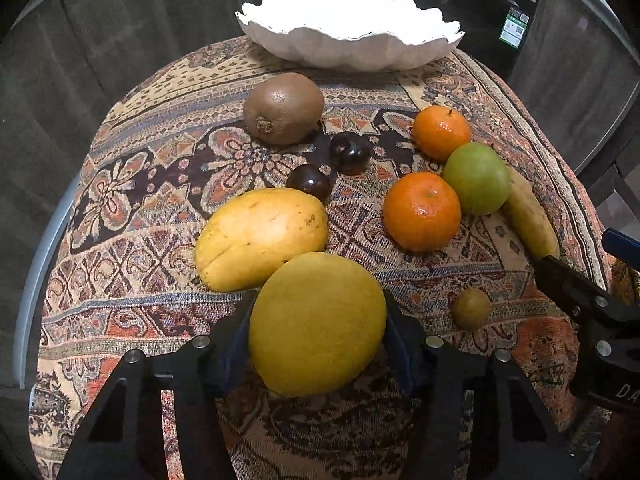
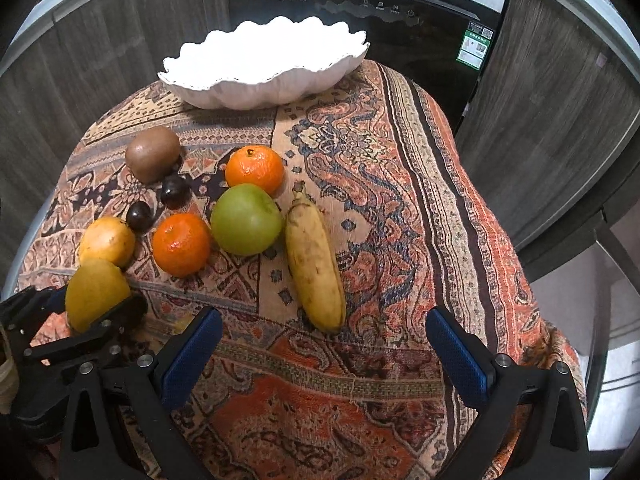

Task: Organize fruits
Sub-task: 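Close the left tool on the pomelo while the right tool grasps the small brown fruit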

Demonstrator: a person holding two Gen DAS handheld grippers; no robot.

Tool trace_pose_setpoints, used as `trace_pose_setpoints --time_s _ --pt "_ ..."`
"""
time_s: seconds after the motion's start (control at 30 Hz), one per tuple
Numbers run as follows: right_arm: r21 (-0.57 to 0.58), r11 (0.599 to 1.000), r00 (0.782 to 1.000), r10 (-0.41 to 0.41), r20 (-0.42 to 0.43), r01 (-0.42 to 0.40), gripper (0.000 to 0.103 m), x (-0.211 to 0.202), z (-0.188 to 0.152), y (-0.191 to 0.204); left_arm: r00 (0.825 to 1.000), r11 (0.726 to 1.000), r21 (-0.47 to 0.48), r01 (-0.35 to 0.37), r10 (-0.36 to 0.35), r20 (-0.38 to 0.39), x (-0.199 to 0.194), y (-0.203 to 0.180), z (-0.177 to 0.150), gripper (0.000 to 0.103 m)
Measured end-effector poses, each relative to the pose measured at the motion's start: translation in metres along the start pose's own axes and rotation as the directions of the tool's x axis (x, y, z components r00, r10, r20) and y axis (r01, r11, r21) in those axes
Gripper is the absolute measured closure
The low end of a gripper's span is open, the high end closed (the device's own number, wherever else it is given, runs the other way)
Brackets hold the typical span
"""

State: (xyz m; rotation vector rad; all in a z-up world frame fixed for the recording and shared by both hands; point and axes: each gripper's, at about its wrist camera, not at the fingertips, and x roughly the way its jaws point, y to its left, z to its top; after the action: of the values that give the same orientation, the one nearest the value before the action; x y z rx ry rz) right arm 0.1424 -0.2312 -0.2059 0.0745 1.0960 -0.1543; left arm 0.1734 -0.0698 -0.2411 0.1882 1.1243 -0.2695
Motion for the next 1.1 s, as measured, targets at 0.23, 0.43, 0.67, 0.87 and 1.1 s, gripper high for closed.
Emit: trace_pose_setpoints --time_s 0.23,0.43,0.67,0.87,1.1 --pt "-0.025 1.0 1.0 0.0 0.017 0.001 0.0 -0.006 0.0 0.009 1.0 0.999 -0.039 -0.013 0.012 -0.026 -0.009 0.013 -0.011 0.047" --pt "-0.076 0.997 0.999 0.027 0.03 -0.025 0.001 -0.008 -0.001 0.03 0.999 0.995 -0.087 -0.05 0.049 -0.01 -0.025 0.037 -0.028 0.047" --pt "-0.129 0.989 0.998 0.069 0.0 -0.069 0.016 0.001 -0.006 0.055 0.997 0.987 -0.148 -0.069 0.072 0.011 -0.034 0.06 -0.038 0.047" --pt "-0.155 0.985 0.997 0.071 -0.034 -0.076 0.035 0.011 -0.012 0.07 0.999 0.984 -0.169 -0.052 0.054 0.005 -0.03 0.068 -0.043 0.047" --pt "-0.168 0.982 0.994 0.081 -0.071 -0.092 0.062 0.022 -0.018 0.076 0.999 0.983 -0.18 -0.043 0.046 0.012 -0.03 0.072 -0.045 0.047"
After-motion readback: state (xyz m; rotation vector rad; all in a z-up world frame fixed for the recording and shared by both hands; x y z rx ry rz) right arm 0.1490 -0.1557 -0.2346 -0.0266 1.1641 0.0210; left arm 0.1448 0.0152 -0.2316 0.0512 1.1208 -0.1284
